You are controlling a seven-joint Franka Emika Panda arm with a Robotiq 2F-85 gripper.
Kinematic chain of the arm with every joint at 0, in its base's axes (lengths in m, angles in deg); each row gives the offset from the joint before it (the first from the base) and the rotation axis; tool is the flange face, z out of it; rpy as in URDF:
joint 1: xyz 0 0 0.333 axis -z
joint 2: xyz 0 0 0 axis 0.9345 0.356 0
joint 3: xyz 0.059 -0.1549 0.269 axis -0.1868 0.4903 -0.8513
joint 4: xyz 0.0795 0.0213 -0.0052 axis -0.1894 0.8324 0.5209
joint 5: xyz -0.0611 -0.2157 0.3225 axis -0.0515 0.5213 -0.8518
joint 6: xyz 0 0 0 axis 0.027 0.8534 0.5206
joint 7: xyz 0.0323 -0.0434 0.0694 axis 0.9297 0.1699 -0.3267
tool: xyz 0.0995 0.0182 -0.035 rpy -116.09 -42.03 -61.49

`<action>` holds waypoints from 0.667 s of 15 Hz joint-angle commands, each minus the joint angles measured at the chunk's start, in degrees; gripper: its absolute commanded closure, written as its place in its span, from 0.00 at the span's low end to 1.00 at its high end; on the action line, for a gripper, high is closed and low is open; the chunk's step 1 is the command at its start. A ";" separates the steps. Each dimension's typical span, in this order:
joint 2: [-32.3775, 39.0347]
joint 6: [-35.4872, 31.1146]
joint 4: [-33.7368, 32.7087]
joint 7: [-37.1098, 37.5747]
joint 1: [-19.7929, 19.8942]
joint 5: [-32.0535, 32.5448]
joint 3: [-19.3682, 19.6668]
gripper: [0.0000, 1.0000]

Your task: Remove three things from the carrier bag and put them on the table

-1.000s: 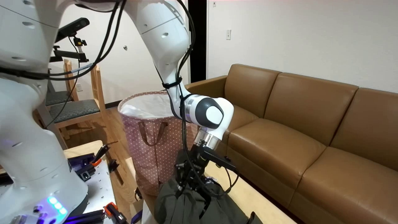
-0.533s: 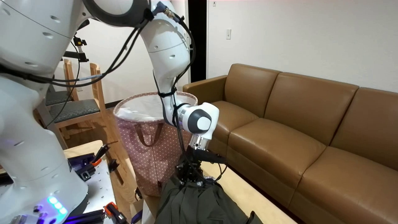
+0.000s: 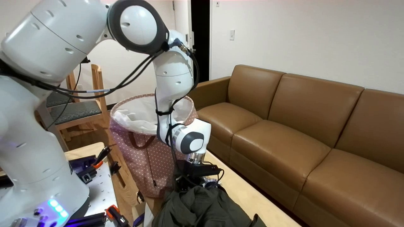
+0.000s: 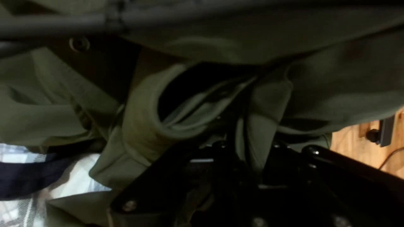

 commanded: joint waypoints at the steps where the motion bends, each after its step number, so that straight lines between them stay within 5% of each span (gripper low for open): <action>1: 3.36 -12.38 1.55 6.29 -1.98 0.41 1.75 0.95; 5: 1.81 -15.86 4.96 10.58 -4.56 0.82 5.28 0.95; 6: 1.60 -15.59 5.38 10.56 -4.20 0.89 5.12 0.67; 10: -1.08 -10.65 7.34 8.04 -0.35 0.23 2.24 0.47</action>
